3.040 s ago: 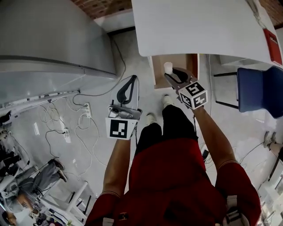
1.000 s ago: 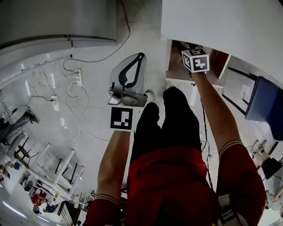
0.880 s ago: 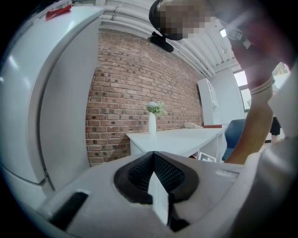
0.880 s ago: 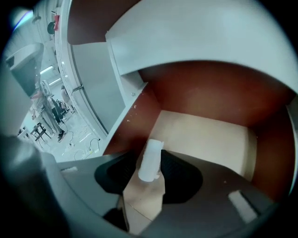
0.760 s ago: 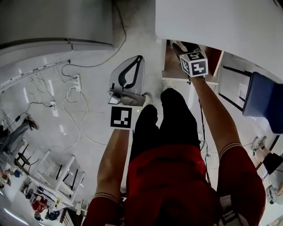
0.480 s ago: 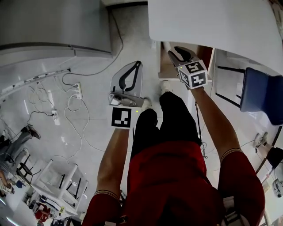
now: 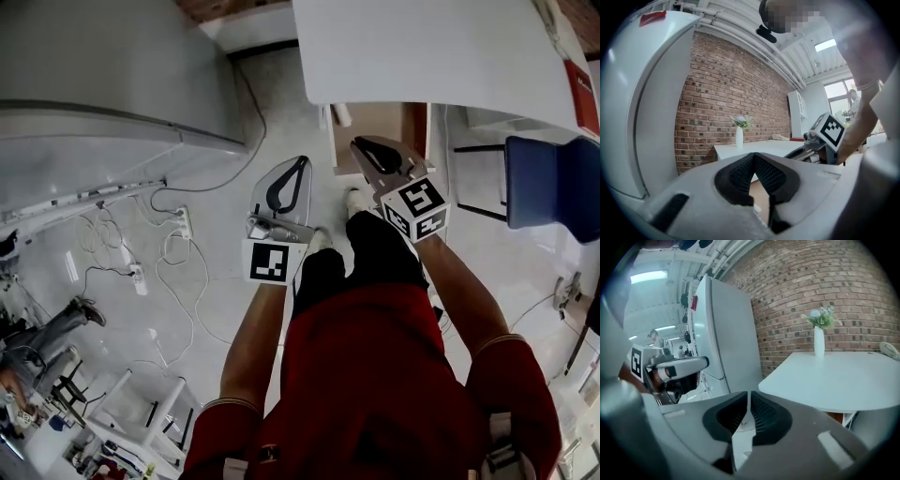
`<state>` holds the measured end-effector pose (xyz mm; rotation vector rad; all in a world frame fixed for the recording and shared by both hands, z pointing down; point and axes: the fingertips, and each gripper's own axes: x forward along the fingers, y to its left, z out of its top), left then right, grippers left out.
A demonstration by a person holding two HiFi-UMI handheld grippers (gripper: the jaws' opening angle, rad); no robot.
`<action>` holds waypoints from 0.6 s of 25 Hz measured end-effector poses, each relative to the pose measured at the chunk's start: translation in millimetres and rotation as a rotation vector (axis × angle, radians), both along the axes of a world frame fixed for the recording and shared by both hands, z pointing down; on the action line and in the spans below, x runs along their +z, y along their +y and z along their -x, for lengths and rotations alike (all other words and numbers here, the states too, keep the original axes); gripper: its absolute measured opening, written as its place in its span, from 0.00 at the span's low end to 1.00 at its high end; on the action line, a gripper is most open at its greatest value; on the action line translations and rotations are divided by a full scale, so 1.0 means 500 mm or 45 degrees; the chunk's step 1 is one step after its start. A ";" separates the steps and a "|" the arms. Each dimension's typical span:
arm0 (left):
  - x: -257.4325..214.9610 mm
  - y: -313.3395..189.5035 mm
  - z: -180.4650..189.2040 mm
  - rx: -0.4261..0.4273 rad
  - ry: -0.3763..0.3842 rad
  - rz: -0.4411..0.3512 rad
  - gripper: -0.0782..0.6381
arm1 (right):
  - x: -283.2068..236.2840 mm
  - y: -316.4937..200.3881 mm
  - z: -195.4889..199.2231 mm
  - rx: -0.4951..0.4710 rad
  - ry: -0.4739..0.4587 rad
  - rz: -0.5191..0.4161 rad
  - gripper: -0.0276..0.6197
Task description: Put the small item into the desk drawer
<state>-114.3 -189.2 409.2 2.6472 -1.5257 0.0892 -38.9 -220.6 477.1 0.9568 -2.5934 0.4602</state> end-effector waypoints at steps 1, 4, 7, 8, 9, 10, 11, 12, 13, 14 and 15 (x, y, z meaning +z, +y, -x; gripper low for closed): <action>-0.012 0.005 -0.001 -0.003 0.007 -0.002 0.12 | -0.023 0.012 -0.002 -0.004 -0.012 -0.017 0.09; -0.051 0.020 -0.007 0.001 0.020 -0.021 0.12 | -0.086 0.043 -0.008 -0.020 -0.046 -0.068 0.06; -0.100 0.043 -0.015 0.028 0.037 -0.047 0.12 | -0.153 0.076 -0.016 -0.034 -0.090 -0.126 0.06; -0.116 0.052 -0.020 0.041 0.041 -0.055 0.12 | -0.175 0.088 -0.022 -0.036 -0.108 -0.146 0.06; -0.129 0.062 -0.027 0.055 0.041 -0.062 0.12 | -0.195 0.099 -0.030 -0.037 -0.127 -0.164 0.06; -0.139 0.071 -0.033 0.068 0.038 -0.068 0.12 | -0.213 0.109 -0.038 -0.036 -0.146 -0.180 0.06; -0.148 0.077 -0.039 0.080 0.035 -0.073 0.12 | -0.228 0.118 -0.047 -0.036 -0.162 -0.194 0.06; -0.156 0.082 -0.044 0.091 0.031 -0.078 0.12 | -0.240 0.126 -0.054 -0.037 -0.173 -0.208 0.06; -0.162 0.086 -0.048 0.101 0.027 -0.084 0.12 | -0.250 0.134 -0.059 -0.039 -0.183 -0.221 0.06; -0.168 0.090 -0.051 0.110 0.021 -0.091 0.12 | -0.258 0.142 -0.064 -0.041 -0.190 -0.232 0.06; -0.174 0.094 -0.053 0.119 0.014 -0.098 0.12 | -0.263 0.150 -0.067 -0.042 -0.195 -0.240 0.06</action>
